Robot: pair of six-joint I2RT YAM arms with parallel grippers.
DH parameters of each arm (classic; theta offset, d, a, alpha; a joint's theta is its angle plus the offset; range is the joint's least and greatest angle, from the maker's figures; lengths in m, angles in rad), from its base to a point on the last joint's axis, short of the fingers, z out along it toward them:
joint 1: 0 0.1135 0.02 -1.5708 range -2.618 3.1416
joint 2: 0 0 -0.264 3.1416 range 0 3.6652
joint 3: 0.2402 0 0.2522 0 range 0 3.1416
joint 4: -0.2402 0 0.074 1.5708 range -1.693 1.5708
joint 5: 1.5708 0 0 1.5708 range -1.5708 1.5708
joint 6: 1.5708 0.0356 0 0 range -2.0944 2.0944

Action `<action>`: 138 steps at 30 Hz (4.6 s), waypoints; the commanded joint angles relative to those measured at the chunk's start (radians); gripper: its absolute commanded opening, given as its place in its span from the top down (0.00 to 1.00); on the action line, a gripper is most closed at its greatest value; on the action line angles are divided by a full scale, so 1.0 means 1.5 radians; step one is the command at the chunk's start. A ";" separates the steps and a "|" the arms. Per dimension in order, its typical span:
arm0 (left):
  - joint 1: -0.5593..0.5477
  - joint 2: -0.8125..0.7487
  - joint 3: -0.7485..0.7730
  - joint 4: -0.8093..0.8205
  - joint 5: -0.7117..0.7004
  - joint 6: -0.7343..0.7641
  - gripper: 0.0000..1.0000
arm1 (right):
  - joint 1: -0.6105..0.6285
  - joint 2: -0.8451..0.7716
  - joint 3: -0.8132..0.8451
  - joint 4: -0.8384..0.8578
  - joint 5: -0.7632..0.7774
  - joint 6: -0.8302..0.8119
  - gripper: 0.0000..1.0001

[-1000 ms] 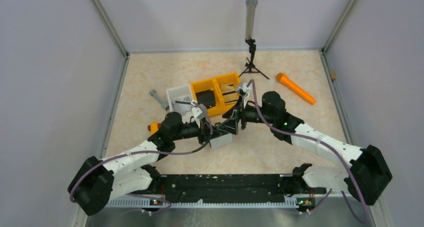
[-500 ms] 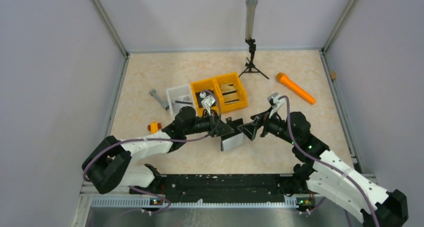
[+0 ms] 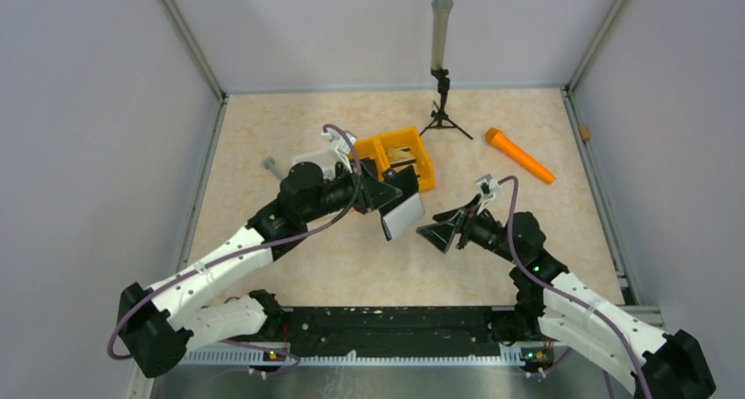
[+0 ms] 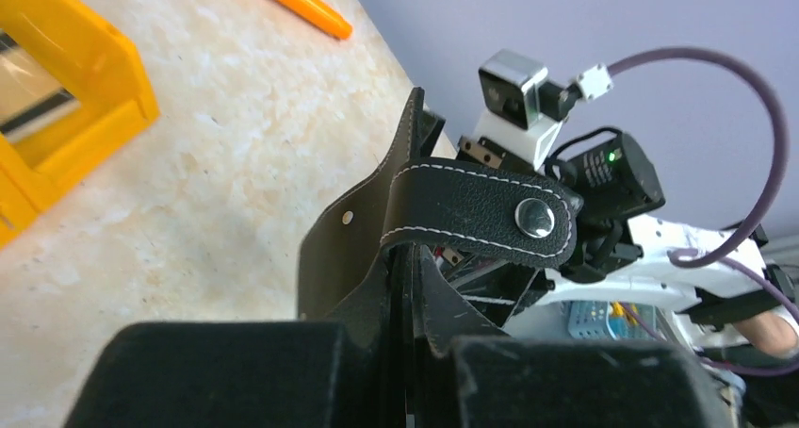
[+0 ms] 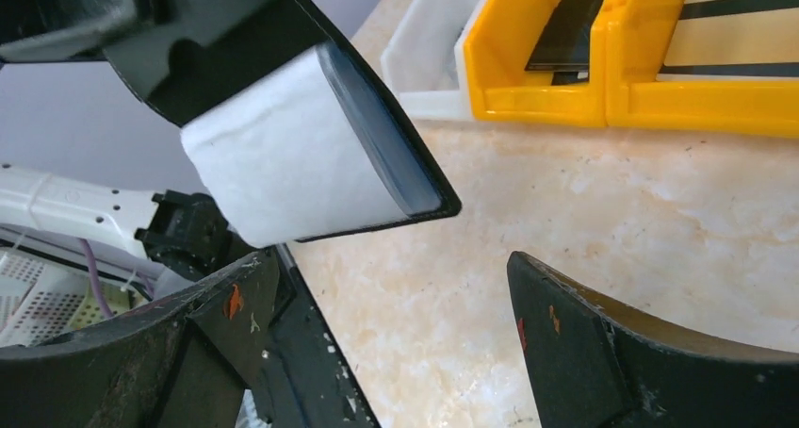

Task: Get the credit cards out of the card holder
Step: Place the card holder at the center of the board.

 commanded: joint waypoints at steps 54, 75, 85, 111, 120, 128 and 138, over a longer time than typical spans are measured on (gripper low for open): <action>0.013 0.065 -0.144 0.310 0.064 -0.233 1.00 | 0.022 0.118 -0.016 0.148 0.003 -0.017 0.20; -0.046 0.119 -0.253 0.356 -0.098 -0.161 1.00 | 0.022 0.233 0.041 -0.024 0.068 -0.164 0.14; -0.083 0.250 -0.270 0.449 -0.169 -0.143 1.00 | 0.022 0.279 0.057 -0.054 0.101 -0.188 0.13; -0.109 0.369 -0.245 0.464 -0.210 -0.135 1.00 | 0.016 0.312 0.034 0.029 0.041 0.099 0.36; -0.114 0.384 -0.238 0.436 -0.209 -0.116 0.96 | 0.017 0.276 0.026 0.019 0.053 0.115 0.32; -0.110 0.329 -0.223 0.343 -0.212 -0.073 0.55 | 0.018 0.280 0.032 0.060 0.011 0.143 0.40; -0.063 0.243 -0.236 0.312 -0.121 -0.072 0.32 | 0.022 0.338 0.035 0.122 -0.010 0.151 0.41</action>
